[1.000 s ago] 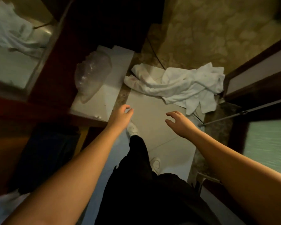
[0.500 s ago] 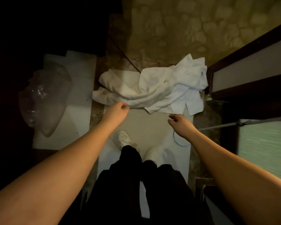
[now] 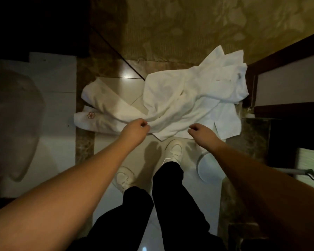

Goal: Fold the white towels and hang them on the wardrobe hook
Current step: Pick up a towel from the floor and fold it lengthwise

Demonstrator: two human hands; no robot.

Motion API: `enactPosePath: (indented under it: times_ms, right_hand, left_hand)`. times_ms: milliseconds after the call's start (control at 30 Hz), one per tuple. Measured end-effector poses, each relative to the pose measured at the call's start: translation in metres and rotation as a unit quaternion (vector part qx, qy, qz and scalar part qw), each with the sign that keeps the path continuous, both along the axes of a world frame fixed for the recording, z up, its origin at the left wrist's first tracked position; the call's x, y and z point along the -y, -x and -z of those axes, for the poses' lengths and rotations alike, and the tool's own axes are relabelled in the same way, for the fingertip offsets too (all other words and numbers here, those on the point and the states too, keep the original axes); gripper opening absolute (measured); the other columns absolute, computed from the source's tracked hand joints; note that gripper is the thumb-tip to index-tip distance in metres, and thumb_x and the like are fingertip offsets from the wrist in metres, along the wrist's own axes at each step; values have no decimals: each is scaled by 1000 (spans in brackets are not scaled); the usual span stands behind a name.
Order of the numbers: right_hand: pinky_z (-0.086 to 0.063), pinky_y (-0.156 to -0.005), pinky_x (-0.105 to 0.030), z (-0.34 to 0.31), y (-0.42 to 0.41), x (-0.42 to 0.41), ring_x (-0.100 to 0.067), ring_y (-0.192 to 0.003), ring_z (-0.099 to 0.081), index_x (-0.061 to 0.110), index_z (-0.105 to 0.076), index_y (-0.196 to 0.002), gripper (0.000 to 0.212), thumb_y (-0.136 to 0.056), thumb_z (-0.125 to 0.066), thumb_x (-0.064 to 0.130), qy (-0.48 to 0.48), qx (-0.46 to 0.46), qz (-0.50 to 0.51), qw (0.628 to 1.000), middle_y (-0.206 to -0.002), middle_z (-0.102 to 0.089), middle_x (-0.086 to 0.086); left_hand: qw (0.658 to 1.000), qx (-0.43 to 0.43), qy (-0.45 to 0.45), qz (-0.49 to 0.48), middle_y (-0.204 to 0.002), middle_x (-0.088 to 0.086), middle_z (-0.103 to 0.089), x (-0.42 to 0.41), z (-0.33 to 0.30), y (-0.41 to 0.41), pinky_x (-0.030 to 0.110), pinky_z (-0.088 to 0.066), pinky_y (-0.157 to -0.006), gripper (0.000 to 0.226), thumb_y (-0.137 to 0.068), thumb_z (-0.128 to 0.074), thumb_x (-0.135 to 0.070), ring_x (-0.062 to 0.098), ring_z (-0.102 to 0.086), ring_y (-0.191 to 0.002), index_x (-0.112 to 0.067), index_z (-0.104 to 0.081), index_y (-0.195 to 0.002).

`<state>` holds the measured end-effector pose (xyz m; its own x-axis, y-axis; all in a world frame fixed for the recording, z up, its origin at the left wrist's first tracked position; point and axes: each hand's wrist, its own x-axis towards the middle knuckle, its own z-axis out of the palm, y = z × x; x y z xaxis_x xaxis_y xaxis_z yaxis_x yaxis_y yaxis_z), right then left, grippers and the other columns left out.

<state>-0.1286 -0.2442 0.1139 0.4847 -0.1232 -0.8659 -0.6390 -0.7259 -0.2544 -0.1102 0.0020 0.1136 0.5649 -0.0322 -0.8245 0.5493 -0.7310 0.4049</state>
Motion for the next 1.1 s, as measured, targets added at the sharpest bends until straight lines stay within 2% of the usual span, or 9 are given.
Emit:
enactPosePath:
  times_ms: [100, 233, 400, 533, 600, 667, 867, 1000, 1100]
  right_hand:
    - [-35, -103, -29, 47, -26, 2, -29, -132, -49, 10, -53, -142, 43, -102, -50, 26, -19, 5, 8, 1000, -145, -54, -12]
    - [-33, -109, -31, 102, -65, -8, -28, -134, -48, 10, -49, -146, 48, -101, -51, 28, -40, 33, 28, 998, -148, -51, -11]
    - [-31, -112, -32, 166, -94, -31, -29, -137, -45, 7, -41, -149, 56, -102, -53, 33, -48, 62, 49, 996, -152, -47, -11]
    - [-51, -90, -31, 200, -100, -41, -22, -101, -64, 5, -60, -130, 44, -98, -59, 35, -101, 38, 142, 984, -117, -67, -7]
    - [-51, -71, -26, 200, -96, -44, -13, -89, -63, 9, -61, -130, 42, -97, -62, 35, -147, 7, 212, 966, -107, -67, -3]
    - [-48, -69, -25, 192, -89, -49, -12, -97, -63, 14, -63, -128, 40, -96, -63, 40, -170, -16, 257, 951, -112, -68, -2]
    - [-43, -74, -27, 133, -70, -52, -10, -86, -56, 19, -66, -108, 38, -94, -61, 54, -234, -44, 335, 912, -95, -62, 5]
    - [-48, -99, -34, 78, -64, -54, -16, -119, -59, 17, -58, -133, 72, -81, -66, 66, -258, -2, 331, 908, -128, -65, 1]
    - [-45, -103, -33, 31, -62, -57, -17, -126, -57, 19, -52, -138, 56, -95, -60, 53, -285, -6, 365, 886, -136, -62, 1]
  left_hand:
    - [999, -14, -15, -38, -121, 11, -65, 18, 48, -19, 28, -38, -81, 29, -99, -50, -28, 25, -54, -93, -14, -64, -120]
    - [994, -27, 3, -104, -132, 9, -61, 44, 108, -50, 27, -38, -84, 36, -99, -52, -29, 28, -57, -110, -13, -60, -131]
    - [976, -66, 51, -201, -139, 12, -54, 74, 169, -87, 42, -44, -105, 49, -99, -52, -37, 33, -52, -123, -14, -50, -142]
    - [959, -153, 79, -225, -120, 16, -63, 81, 205, -86, 43, -48, -103, 49, -97, -55, -47, 34, -59, -112, -5, -61, -120]
    - [946, -200, 79, -243, -99, 11, -60, 82, 202, -81, 37, -46, -95, 44, -97, -54, -52, 27, -55, -97, -8, -60, -98]
    - [940, -210, 88, -255, -99, 9, -60, 78, 194, -73, 35, -44, -89, 43, -97, -54, -53, 25, -55, -94, -10, -60, -100]
    - [935, -101, 184, -287, -119, 4, -69, 49, 129, -43, 42, -49, -101, 33, -95, -64, -33, 24, -62, -110, -20, -62, -125]
    - [889, -102, 278, -350, -111, -2, -74, 29, 63, -34, 33, -54, -94, 22, -96, -63, -21, 18, -68, -107, -25, -63, -118]
    - [858, -96, 336, -377, -104, -6, -76, 18, 7, -27, 24, -55, -81, 24, -96, -59, -13, 11, -71, -97, -21, -63, -118]
